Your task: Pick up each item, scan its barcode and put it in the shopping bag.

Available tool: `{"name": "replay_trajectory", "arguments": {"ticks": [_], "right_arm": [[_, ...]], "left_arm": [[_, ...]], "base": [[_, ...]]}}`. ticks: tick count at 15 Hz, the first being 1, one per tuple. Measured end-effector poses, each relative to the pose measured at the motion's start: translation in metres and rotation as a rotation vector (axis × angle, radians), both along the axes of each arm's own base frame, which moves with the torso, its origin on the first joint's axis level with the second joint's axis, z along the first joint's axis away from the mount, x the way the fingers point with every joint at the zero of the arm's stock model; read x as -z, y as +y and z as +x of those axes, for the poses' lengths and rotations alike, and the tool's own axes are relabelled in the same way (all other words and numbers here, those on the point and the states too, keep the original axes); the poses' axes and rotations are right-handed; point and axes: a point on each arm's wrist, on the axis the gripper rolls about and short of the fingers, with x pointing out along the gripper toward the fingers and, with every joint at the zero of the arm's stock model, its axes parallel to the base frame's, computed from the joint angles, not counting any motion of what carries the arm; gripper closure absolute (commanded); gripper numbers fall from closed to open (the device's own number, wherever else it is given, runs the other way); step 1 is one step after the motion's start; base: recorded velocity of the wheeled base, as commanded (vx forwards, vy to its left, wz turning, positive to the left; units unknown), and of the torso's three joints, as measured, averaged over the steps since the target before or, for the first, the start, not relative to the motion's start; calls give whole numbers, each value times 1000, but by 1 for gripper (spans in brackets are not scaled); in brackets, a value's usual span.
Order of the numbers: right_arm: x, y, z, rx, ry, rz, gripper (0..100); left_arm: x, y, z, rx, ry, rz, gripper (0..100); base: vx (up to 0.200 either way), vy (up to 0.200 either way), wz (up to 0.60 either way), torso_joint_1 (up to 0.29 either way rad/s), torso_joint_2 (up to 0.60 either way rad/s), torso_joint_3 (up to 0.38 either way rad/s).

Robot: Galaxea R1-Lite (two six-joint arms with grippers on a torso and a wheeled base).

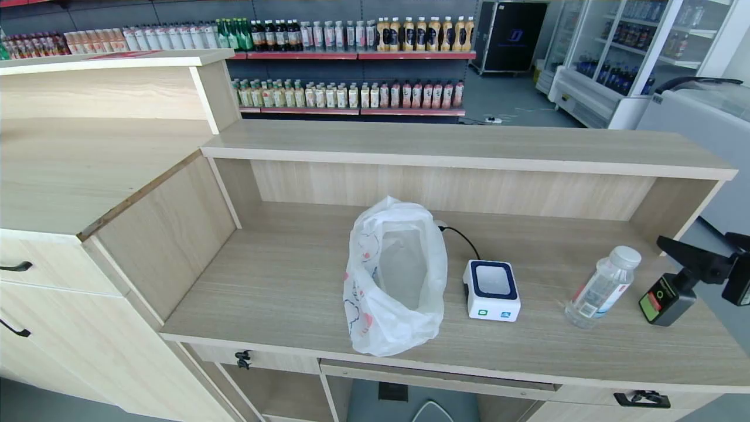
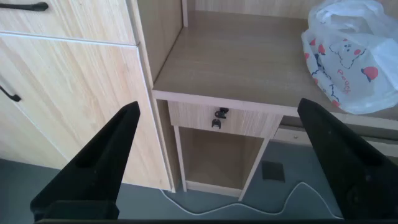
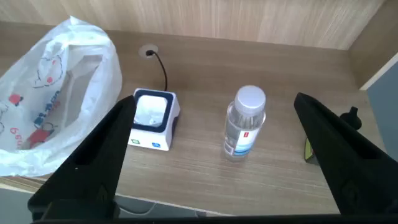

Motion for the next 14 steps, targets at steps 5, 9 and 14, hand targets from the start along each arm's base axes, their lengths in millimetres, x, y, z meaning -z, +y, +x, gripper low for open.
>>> {"name": "replay_trajectory", "arguments": {"ticks": [5,9,14], "right_arm": [[64,-37,-1,142,244,-7,0],[76,-58,11,179,246,10,0],[107,-96,42,55,193,-45,0]], "left_arm": [[0,0,0,0,0,0,0],[0,0,0,-1,0,0,0],[0,0,0,0,0,0,0]], "base": [[0,0,0,0,0,0],[0,0,0,0,0,0],[0,0,0,0,0,0]]}}
